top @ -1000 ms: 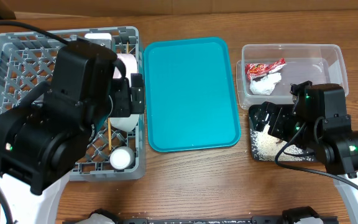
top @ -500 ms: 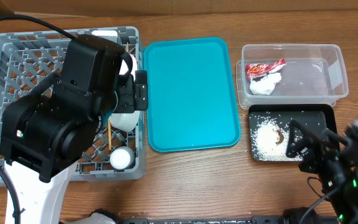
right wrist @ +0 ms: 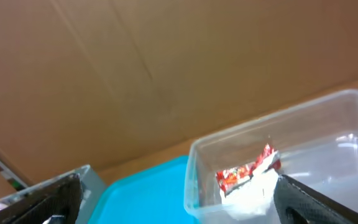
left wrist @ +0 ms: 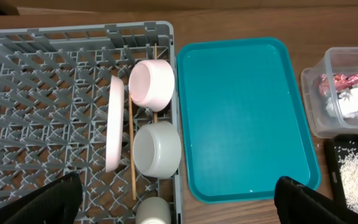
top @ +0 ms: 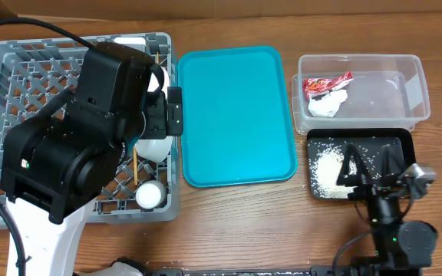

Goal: Sort waste into correct bins and load items into the dishwasher

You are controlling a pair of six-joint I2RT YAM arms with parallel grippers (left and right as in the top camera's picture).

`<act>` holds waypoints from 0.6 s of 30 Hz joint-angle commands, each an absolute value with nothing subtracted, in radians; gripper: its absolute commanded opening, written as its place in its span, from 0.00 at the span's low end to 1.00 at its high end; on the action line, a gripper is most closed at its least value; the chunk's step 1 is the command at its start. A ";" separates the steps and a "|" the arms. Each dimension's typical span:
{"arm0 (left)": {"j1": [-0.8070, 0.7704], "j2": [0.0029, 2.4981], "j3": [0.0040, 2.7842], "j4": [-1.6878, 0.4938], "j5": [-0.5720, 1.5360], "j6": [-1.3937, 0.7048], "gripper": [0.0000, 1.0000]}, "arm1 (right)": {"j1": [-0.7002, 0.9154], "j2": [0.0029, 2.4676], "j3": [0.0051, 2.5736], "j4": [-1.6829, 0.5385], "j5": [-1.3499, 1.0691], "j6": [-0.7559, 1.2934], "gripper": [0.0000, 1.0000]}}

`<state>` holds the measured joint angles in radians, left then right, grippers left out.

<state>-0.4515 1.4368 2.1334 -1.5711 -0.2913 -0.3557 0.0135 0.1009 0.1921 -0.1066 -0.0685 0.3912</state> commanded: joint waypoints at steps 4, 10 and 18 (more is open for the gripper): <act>-0.453 1.440 2.136 -1.570 -0.287 -0.355 1.00 | 0.011 0.002 0.035 -0.045 -0.080 0.318 1.00; -0.453 1.440 2.136 -1.570 -0.287 -0.355 1.00 | 0.011 0.002 0.008 -0.078 -0.065 0.249 1.00; -0.453 1.440 2.136 -1.570 -0.287 -0.355 1.00 | 0.011 0.003 0.008 -0.076 -0.065 0.250 1.00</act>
